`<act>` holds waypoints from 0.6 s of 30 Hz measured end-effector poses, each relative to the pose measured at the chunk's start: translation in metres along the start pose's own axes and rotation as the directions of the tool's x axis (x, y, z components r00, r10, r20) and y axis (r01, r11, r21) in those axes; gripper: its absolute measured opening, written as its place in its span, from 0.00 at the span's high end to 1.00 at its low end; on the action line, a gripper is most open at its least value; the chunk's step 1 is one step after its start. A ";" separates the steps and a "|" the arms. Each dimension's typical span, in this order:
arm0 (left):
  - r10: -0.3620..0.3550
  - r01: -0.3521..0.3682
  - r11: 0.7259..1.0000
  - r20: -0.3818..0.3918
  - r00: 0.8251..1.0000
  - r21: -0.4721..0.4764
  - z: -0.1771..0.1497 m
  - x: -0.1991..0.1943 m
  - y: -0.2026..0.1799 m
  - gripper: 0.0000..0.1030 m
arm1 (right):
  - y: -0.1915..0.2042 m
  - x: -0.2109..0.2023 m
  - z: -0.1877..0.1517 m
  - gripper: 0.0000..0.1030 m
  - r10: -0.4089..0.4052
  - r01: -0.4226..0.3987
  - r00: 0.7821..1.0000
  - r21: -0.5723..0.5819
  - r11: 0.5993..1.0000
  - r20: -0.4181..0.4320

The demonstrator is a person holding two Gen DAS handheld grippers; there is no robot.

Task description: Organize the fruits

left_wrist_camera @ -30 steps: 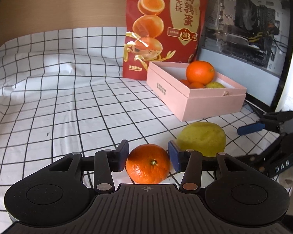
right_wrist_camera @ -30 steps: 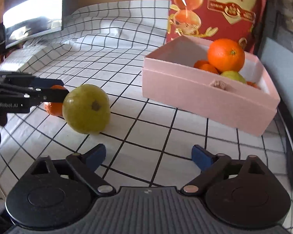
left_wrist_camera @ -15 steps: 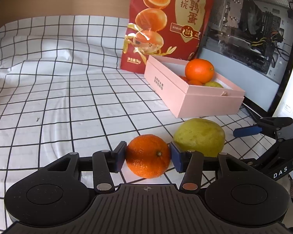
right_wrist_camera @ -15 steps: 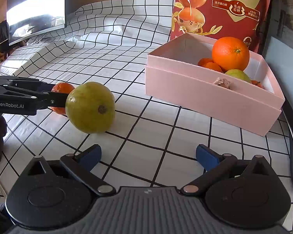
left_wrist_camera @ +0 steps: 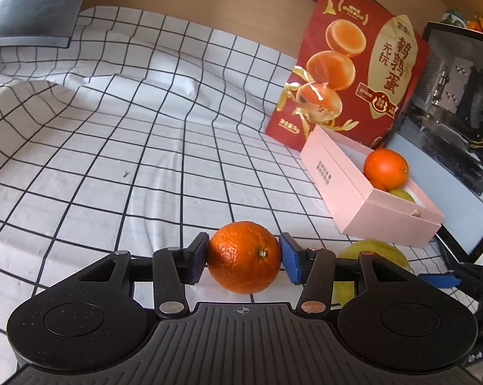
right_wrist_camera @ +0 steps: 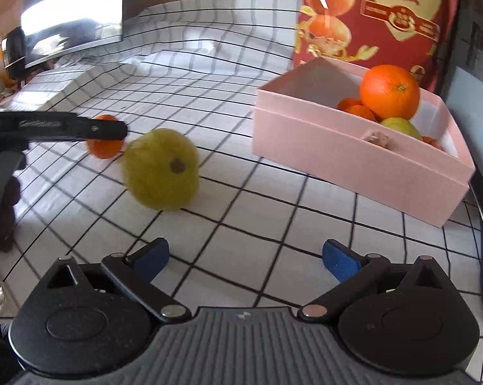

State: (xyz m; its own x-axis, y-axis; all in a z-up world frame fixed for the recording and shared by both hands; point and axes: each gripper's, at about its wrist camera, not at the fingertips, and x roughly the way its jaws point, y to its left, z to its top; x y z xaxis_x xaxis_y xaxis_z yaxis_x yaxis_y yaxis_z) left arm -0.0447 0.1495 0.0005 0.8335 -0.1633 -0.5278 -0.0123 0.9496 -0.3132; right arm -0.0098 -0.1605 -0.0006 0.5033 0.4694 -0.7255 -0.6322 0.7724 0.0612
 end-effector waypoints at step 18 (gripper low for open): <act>0.101 -0.102 0.992 0.010 0.995 0.080 -0.007 -0.002 -0.019 0.48 | 0.037 0.037 0.045 0.27 0.133 -0.131 0.991 -0.101 0.986 0.012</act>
State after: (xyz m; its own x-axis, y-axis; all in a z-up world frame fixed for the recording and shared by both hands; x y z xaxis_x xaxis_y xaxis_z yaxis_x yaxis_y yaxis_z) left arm -0.0500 0.1303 0.0023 0.8332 -0.0638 -0.5492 -0.0528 0.9796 -0.1939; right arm 0.0116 -0.0950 0.0052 0.4217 0.5729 -0.7028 -0.7489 0.6570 0.0862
